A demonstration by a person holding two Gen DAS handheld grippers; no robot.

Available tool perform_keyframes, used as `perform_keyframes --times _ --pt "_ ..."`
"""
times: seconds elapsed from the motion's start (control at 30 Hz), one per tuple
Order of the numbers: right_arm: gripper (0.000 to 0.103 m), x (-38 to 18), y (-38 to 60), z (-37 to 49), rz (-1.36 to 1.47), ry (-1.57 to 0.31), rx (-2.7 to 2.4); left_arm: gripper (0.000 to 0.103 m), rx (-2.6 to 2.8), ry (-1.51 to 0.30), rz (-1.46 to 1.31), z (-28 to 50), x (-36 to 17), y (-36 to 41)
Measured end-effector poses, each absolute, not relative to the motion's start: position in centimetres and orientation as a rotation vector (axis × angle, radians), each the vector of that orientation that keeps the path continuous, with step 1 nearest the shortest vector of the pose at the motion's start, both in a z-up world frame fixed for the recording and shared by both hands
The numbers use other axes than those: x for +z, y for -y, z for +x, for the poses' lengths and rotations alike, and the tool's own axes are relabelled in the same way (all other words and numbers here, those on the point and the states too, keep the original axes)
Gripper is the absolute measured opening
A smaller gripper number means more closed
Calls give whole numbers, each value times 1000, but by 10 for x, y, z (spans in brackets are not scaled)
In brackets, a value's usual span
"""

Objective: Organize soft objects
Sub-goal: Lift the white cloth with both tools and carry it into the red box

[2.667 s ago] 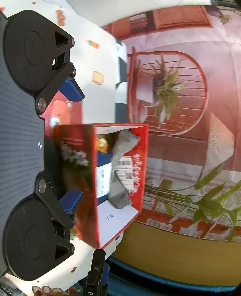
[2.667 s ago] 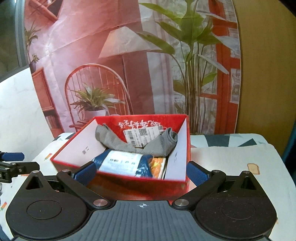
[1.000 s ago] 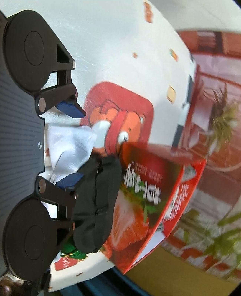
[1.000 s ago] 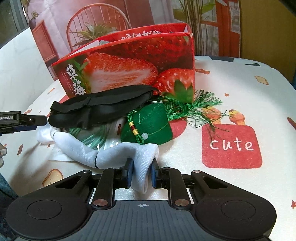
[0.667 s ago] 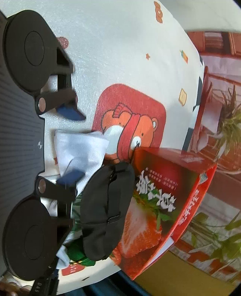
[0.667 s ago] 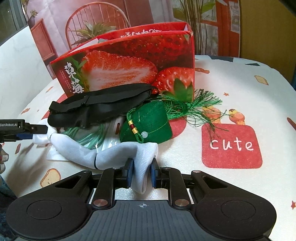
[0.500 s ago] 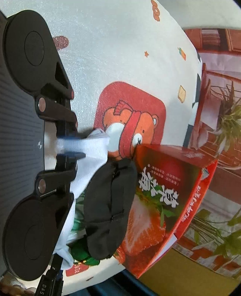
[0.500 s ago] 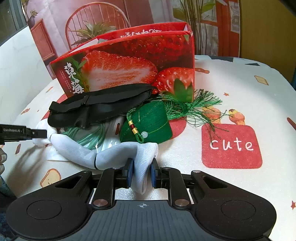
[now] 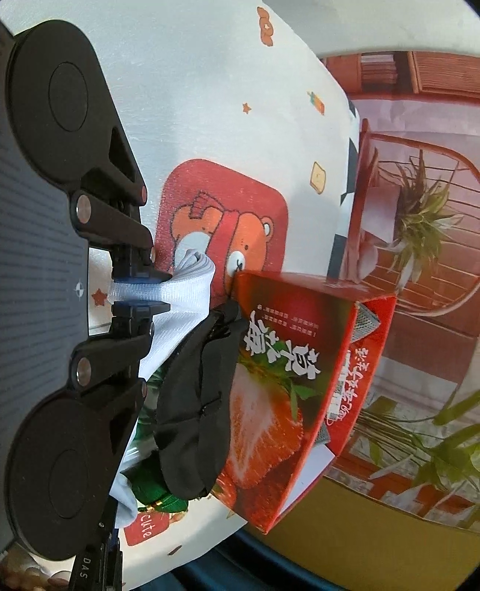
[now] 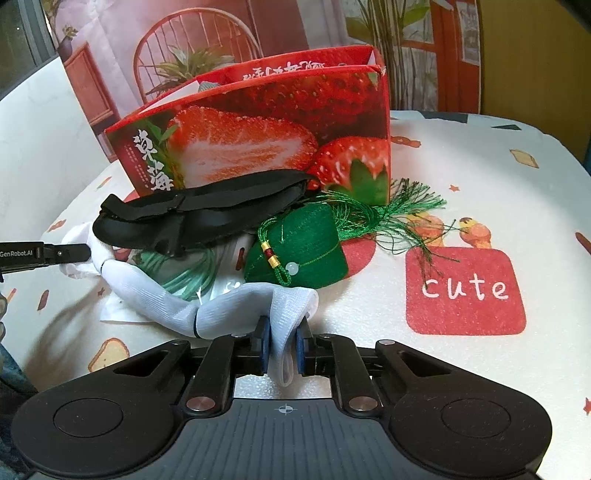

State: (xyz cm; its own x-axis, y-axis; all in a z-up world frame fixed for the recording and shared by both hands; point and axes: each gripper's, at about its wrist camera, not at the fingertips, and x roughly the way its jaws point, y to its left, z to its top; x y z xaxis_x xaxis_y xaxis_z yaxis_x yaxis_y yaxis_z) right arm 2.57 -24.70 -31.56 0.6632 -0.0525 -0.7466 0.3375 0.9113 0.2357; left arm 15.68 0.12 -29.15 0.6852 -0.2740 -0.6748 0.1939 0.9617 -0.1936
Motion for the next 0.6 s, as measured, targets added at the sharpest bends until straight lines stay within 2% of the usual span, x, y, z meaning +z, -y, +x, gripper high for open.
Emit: perform_keyframes --times 0.33,0.6 --pt "10 -301 243 24 356 -787 -217 9 -256 -708 -89 149 -274 -1" --pt "9 -266 243 23 320 -707 -199 9 -255 -603 -106 142 -243 -7"
